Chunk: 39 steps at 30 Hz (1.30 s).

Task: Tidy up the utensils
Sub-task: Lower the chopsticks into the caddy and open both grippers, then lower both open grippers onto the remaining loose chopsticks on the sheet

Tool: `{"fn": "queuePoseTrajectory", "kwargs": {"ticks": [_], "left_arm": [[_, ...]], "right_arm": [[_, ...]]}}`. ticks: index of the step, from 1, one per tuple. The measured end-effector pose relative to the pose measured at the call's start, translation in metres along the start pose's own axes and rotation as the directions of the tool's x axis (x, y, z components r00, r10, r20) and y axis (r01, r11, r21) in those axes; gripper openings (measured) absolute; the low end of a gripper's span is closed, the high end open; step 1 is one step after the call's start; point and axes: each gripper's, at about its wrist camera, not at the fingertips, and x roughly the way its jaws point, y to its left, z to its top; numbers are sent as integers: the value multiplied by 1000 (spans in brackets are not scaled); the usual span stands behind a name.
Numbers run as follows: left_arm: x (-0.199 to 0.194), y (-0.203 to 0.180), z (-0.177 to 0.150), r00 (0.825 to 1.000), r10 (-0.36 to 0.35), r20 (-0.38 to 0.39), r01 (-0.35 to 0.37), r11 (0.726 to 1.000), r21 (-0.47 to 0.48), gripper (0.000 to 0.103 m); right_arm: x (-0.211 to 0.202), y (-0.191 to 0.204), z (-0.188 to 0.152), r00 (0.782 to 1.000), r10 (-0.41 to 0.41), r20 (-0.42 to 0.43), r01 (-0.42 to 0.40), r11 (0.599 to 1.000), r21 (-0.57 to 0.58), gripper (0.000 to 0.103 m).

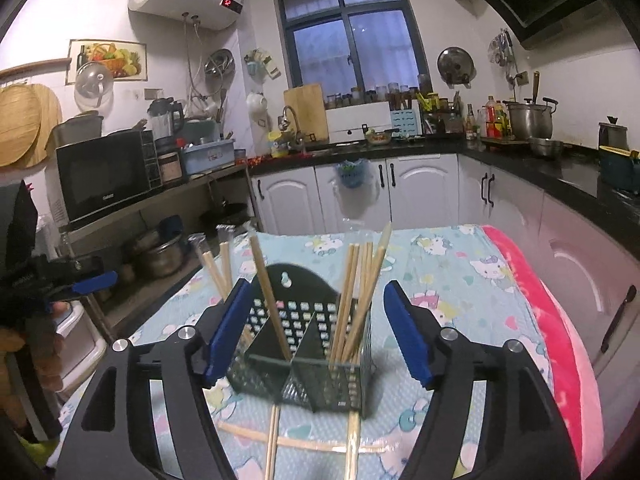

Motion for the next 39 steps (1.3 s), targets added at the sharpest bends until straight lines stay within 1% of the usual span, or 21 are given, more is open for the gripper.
{"fn": "queuePoseTrajectory", "kwargs": {"ticks": [5,18,23,31,39], "left_arm": [[-6,-1,-14,1000,0,-27,0,1000,0,92],[-17,7,-41,997,23,-74,-24,1000,-11,92],[-20,12,-50,995,34,-91,-36,999,-17,92],[-24,21,-63,991,56,-119,-61,998,-32,92],[-22,24,-78,985,75,-157,-79,997,-22,92]], "right_arm": [[-17,4,-5,1000,11,-14,-11,1000,-10,69],[-40,18,-13,998,36,-46,-38,998,-53,70],[-45,22,-20,998,30,-54,-33,997,-68,70],[-46,30,-32,995,35,-97,-45,993,-110,70],[-42,28,-46,987,23,-159,-45,990,-132,70]]}}
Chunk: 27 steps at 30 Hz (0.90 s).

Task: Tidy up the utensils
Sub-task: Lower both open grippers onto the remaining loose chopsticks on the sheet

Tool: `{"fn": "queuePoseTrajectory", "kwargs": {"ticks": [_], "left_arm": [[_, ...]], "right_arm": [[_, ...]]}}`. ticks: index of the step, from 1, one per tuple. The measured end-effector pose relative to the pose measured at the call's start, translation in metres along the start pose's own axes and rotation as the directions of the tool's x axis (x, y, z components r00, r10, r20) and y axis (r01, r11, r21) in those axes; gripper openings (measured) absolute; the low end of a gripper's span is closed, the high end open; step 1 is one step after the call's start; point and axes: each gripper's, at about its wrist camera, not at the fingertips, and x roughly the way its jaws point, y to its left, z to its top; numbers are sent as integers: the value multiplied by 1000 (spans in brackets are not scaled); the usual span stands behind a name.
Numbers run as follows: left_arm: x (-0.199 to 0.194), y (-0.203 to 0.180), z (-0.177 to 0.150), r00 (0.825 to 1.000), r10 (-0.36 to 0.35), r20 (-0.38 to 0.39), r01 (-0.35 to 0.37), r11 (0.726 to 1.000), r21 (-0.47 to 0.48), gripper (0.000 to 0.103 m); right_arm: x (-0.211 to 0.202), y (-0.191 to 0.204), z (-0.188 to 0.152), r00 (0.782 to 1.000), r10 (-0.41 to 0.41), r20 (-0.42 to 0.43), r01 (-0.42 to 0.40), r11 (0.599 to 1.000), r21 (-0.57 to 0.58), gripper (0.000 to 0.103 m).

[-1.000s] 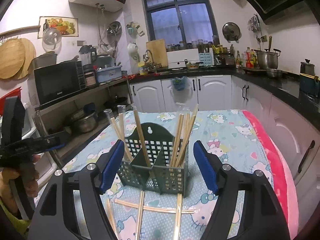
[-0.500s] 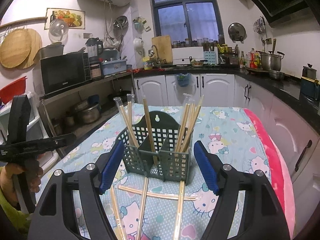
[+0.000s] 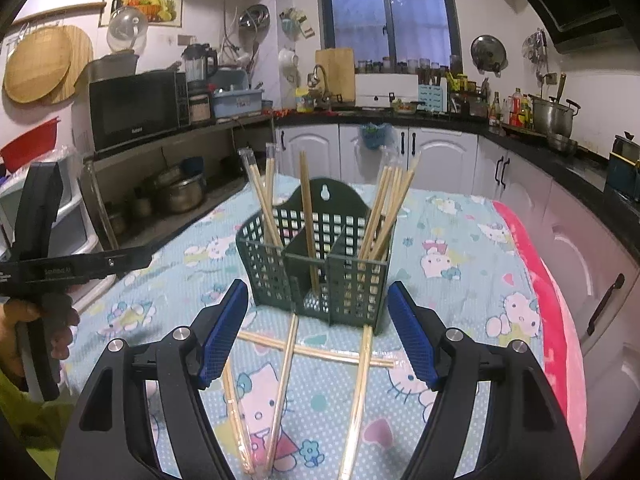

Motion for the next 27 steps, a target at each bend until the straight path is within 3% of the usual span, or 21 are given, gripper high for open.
{"fn": "queuePoseTrajectory", "kwargs": {"ticks": [10,23,27], "left_arm": [[20,2,-19,997,-12,-78,11,1000,-9,92],[50,-4,-40,983,-47,-179,46,999,-7,92],[59,-3,-47,976,-61,-211,58,998,-20,82]], "right_arm": [[15,-9,-22,995,-26,-98,25,1000,-12,69],[33,-22,-44,982,-18,-188,20,1000,11,50],[37,-23,-48,978,-9,-209,13,1000,20,45]]}}
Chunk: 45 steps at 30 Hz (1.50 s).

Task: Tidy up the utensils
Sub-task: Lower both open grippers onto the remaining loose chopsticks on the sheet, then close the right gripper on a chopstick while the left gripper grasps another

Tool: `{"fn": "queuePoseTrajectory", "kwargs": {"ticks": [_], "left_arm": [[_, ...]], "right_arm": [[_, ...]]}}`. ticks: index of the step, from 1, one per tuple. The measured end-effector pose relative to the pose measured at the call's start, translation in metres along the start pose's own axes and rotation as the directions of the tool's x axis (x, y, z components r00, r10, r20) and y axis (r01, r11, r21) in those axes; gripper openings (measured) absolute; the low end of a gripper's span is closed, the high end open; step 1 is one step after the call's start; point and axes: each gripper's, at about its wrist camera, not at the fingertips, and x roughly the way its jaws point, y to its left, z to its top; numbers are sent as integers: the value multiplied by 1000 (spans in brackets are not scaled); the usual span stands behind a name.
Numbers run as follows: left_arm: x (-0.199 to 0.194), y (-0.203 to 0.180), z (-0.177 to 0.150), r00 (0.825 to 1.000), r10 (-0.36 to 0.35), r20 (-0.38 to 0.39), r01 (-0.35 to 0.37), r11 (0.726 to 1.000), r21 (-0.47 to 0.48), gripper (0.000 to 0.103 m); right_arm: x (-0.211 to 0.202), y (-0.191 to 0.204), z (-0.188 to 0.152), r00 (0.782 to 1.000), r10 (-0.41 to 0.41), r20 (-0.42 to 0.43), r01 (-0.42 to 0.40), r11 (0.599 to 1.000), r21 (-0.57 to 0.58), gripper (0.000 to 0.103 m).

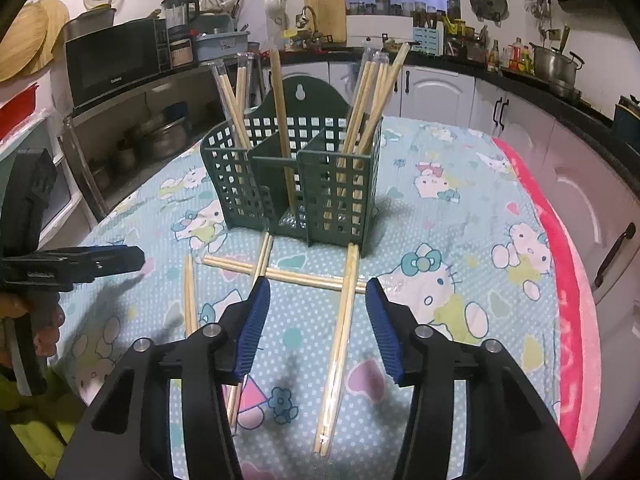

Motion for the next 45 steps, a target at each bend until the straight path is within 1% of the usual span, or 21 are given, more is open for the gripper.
{"fn": "queuePoseTrajectory", "kwargs": {"ticks": [4,6,8,10,14,17,22,27,29,30,32,33,38,41,44,45], "left_arm": [[10,2,-5,999,-17,-35,16,1000,-15,65],[16,3,-7,998,-32,-55,31,999,-25,61],[22,5,-9,997,-42,-71,39,999,-36,52],[27,6,-10,995,-52,-86,48,998,-49,48],[35,9,-10,994,-54,-97,48,997,-68,46],[40,11,-5,994,-56,-96,48,995,-82,46],[46,15,4,994,-50,-95,40,994,-106,45],[53,21,11,994,-41,-99,29,992,-127,37],[55,24,13,994,-40,-99,26,990,-141,31],[56,27,14,994,-42,-100,27,988,-149,30],[58,30,16,994,-41,-101,24,987,-161,24],[58,32,16,994,-43,-102,25,985,-173,23],[58,42,18,993,-64,-101,41,976,-214,18],[59,46,20,992,-74,-101,49,972,-230,18],[60,48,21,992,-79,-101,52,968,-245,18],[61,48,20,992,-81,-101,53,967,-250,18]], "right_arm": [[6,0,-2,1000,6,-20,-6,1000,0,39],[10,-1,-3,999,11,-32,-11,1000,2,38],[14,-2,-4,999,14,-41,-13,1000,7,37],[18,-4,-4,999,16,-50,-16,1000,17,36],[27,-9,-1,998,12,-55,-10,999,36,34],[38,-13,5,998,7,-56,-4,999,51,30],[62,-18,15,996,-3,-89,10,998,70,27],[89,-28,21,988,-11,-154,28,993,112,24],[98,-32,23,985,-14,-173,37,991,129,24],[100,-34,24,984,-13,-178,38,990,136,24],[107,-37,25,981,-11,-195,41,988,150,24],[109,-38,26,980,-11,-201,43,987,155,24],[121,-44,28,975,6,-224,34,984,176,23],[124,-44,27,972,16,-235,30,981,192,21],[126,-47,29,971,17,-239,31,980,196,17],[127,-48,29,971,16,-239,33,979,199,13]]}}
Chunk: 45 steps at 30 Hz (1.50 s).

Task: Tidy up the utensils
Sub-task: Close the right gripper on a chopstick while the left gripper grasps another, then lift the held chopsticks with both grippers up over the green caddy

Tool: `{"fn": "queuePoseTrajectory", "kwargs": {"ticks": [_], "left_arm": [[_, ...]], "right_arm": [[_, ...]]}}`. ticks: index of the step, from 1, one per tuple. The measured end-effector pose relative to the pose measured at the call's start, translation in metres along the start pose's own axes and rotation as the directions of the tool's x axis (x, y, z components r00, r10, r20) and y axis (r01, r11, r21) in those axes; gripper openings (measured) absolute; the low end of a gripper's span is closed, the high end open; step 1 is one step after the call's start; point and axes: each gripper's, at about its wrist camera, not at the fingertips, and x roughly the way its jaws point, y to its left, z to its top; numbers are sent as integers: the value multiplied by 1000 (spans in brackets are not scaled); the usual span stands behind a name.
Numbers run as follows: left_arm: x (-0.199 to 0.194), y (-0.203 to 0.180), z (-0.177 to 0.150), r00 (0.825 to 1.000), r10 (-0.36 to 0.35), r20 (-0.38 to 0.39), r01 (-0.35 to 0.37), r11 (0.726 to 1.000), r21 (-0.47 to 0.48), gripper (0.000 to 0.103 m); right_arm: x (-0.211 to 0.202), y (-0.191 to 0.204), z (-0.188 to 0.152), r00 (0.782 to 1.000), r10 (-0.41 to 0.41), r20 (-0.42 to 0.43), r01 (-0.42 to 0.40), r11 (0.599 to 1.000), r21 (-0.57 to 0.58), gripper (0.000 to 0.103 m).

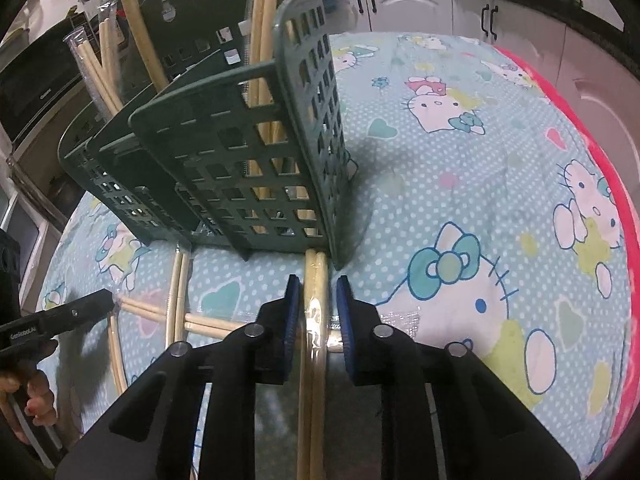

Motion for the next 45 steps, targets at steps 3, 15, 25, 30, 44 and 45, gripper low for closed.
{"fn": "queuePoseTrajectory", "kwargs": {"ticks": [3,15,25,30,44,45], "left_arm": [[2,3,2,1000,-10,-2,10,1000,-27,18],[4,7,8,1000,4,9,-4,999,-39,9],[-13,1,3,999,8,47,-9,1000,15,2],[-38,-14,1,994,17,112,-26,996,82,2],[-94,-76,-8,975,-79,210,21,965,262,1],[-96,-82,-9,973,-84,213,23,961,275,1]], "right_arm": [[-1,-1,2,1000,6,2,-6,1000,0,12],[-48,20,-15,994,38,106,-33,998,-52,12],[-85,31,-27,983,51,178,-40,997,-63,12],[-102,37,-28,975,56,214,-40,996,-76,12],[-157,57,-27,940,71,334,-27,991,-135,11],[-160,59,-27,937,66,342,-17,989,-145,11]]}}
